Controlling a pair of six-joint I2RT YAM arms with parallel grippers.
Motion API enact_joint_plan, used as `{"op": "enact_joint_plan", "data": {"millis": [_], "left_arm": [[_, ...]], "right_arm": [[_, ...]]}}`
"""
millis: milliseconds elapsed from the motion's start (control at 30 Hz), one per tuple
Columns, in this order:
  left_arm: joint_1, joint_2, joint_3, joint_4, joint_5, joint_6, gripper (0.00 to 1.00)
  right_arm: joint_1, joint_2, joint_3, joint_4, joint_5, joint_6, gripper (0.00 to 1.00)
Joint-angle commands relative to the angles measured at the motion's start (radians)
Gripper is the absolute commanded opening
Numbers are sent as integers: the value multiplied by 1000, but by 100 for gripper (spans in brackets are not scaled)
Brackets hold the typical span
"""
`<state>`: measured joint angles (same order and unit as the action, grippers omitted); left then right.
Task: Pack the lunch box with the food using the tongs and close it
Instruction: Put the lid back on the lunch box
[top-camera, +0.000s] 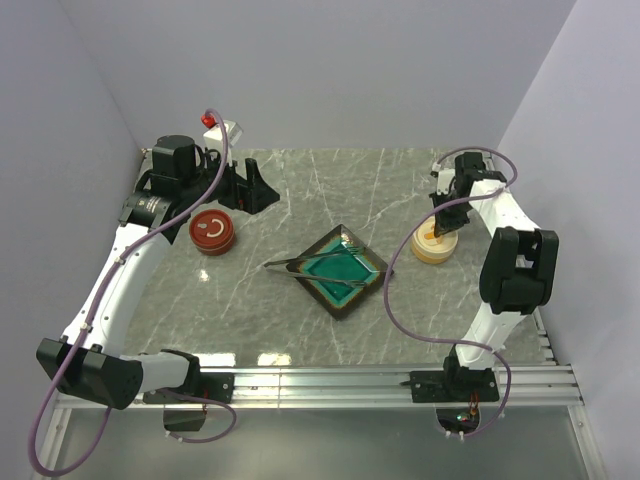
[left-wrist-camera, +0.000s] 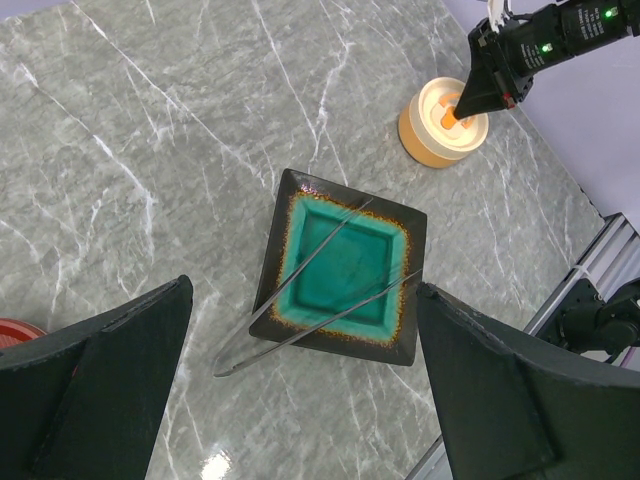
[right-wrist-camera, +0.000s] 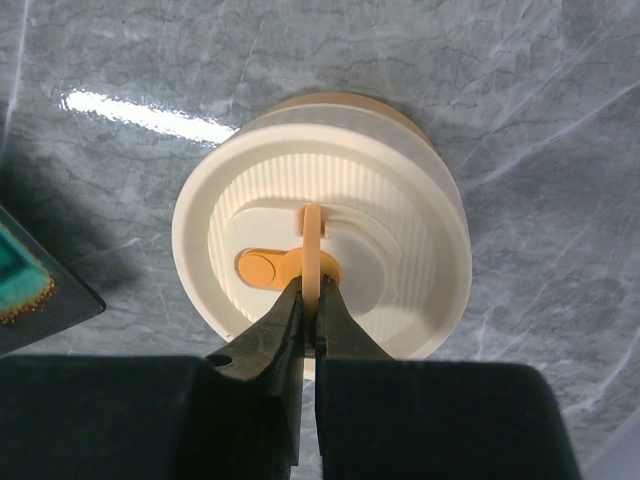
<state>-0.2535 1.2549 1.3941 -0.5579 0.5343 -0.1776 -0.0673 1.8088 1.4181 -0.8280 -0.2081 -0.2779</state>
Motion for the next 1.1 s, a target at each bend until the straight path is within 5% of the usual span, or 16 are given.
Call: {"op": "enact_joint_plan", "data": {"millis": [0, 1067], "left_arm": [[3, -5, 11, 23, 13, 4, 99], [3, 1, 20, 23, 18, 4, 99]], "right_arm": [[-5, 6, 44, -60, -53, 8, 0], [-6, 35, 19, -17, 6, -1, 0]]}}
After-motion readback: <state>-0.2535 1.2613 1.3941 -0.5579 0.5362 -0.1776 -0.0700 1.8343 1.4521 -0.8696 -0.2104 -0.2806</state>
